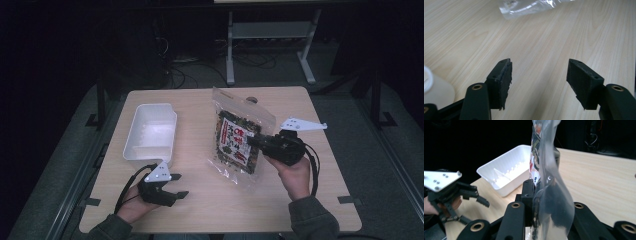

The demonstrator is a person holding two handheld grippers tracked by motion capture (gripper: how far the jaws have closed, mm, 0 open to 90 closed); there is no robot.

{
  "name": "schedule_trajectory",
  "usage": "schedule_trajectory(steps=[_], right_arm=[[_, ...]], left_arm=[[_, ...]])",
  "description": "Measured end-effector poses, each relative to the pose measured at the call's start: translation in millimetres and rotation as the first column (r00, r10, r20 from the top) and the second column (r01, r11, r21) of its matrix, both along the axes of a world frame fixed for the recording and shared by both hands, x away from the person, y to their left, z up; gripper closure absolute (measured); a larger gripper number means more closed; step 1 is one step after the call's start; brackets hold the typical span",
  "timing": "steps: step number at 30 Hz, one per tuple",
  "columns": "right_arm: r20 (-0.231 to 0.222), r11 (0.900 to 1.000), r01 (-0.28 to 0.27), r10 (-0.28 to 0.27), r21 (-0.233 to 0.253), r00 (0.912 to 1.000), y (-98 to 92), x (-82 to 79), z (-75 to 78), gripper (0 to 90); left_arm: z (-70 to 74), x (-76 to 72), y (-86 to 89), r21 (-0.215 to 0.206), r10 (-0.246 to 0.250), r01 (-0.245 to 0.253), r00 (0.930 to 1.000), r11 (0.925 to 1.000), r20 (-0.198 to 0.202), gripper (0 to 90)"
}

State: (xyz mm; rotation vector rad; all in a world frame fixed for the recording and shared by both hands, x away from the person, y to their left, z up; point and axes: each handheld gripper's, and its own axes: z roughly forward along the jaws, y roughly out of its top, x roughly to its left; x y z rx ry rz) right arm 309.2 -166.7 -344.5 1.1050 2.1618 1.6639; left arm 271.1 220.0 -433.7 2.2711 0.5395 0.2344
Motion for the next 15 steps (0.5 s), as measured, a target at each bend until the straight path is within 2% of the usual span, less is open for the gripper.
schedule_trajectory(steps=[6,10,15], right_arm=[[0.03,1.0,0.009,-0.009,-0.013,0.9995,21.6,11.4,11.9,75.0],[0.056,1.0,0.011,-0.011,-0.005,0.9984,40.7,21.9,21.3,75.0],[0.082,1.0,0.016,-0.016,0.002,0.9965,55.9,30.9,30.4,75.0]], left_arm=[[-1.5,-2.9,9.7,0.021,0.02,-0.02,0.9998,0.9996,0.006,30.5],[-2.4,-4.0,14.0,0.022,0.032,-0.032,0.9994,0.9992,0.009,29.7],[-1.1,-4.0,15.9,0.02,0.037,-0.037,0.9993,0.9991,0.01,29.3]])
